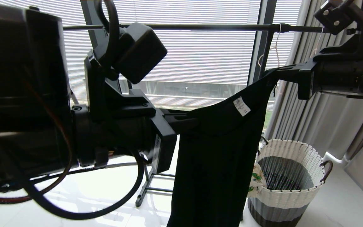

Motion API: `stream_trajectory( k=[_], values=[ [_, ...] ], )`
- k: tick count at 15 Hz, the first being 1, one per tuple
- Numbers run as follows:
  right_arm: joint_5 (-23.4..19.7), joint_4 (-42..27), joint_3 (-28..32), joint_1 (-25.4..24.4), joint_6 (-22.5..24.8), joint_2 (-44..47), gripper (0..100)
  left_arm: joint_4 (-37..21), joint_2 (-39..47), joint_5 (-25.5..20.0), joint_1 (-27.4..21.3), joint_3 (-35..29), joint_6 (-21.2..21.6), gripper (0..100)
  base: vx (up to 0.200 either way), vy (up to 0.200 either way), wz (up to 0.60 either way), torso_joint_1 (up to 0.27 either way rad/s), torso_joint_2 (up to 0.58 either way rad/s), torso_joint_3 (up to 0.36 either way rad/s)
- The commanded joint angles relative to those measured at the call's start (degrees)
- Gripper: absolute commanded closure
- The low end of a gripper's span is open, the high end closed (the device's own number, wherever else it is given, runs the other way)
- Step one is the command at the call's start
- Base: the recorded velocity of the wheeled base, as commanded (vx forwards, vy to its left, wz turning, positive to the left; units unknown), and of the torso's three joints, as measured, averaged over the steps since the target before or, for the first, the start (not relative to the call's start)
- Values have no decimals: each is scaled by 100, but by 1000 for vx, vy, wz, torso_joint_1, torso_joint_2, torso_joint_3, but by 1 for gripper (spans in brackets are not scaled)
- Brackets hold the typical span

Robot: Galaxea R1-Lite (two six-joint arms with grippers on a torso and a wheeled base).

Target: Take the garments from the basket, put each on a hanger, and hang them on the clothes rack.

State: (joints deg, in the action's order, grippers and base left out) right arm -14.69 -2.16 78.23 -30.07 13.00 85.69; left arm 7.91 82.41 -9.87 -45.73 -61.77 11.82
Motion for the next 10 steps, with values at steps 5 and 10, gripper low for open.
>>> stream_trajectory(
  k=[5,10],
  values=[
    [1,-4,-677,151,1,-694,100,17,645,-32,723,-898,-5,100,0,0,0,0,0,0],
    [-8,-22,-686,142,1,-711,100,17,654,-32,714,-889,-5,100,0,0,0,0,0,0]
  ],
)
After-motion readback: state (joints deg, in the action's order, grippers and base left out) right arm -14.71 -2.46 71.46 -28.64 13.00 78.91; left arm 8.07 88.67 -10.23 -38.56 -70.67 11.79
